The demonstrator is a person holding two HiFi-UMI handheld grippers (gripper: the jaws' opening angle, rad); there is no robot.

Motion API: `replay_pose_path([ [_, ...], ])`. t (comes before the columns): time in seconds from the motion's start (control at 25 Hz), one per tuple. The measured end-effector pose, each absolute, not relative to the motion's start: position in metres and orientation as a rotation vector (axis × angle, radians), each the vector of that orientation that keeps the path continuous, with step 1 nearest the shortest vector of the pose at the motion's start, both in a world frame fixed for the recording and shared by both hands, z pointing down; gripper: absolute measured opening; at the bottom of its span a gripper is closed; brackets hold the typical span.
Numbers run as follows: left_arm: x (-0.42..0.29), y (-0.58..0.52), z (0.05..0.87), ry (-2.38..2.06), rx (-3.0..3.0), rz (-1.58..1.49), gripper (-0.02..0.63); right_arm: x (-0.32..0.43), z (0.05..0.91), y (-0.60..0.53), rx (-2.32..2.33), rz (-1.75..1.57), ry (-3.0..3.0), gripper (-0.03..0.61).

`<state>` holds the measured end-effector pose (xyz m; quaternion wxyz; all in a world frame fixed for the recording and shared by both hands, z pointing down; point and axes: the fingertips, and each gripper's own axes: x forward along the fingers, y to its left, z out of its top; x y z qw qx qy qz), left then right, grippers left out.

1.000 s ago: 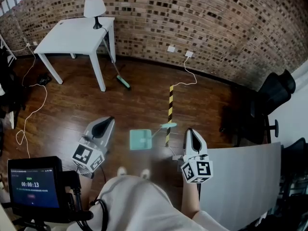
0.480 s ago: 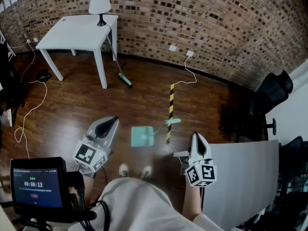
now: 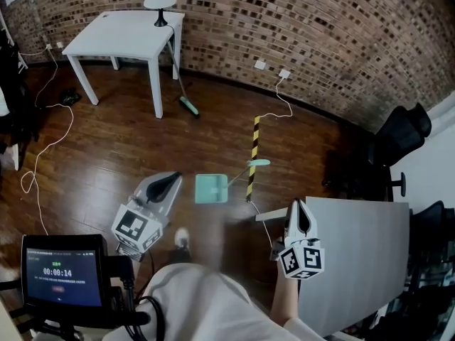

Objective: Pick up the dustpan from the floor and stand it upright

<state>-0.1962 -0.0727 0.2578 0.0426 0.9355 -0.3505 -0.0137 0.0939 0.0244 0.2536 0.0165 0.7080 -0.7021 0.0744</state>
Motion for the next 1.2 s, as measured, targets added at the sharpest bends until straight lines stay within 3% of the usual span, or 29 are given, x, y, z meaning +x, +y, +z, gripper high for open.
replay_pose_path([
  [0.48, -0.178, 0.147, 0.241, -1.147, 2.848, -0.082, 0.002, 0.086, 0.222, 0.211, 2.074, 0.064, -2.358, 0.012],
  [0.72, -0.158, 0.271, 0.24, -1.105, 2.823, -0.003, 0.002, 0.079, 0.228, 0.325, 1.982, 0.14, -2.37, 0.012],
  [0.96, -0.166, 0.281, 0.247, -1.101, 2.815, -0.016, 0.002, 0.051, 0.255, 0.345, 1.997, 0.258, -2.38, 0.012],
  [1.2, -0.186, 0.285, 0.231, -1.125, 2.871, -0.005, 0.002, 0.035, 0.237, 0.356, 2.018, 0.163, -2.38, 0.012],
])
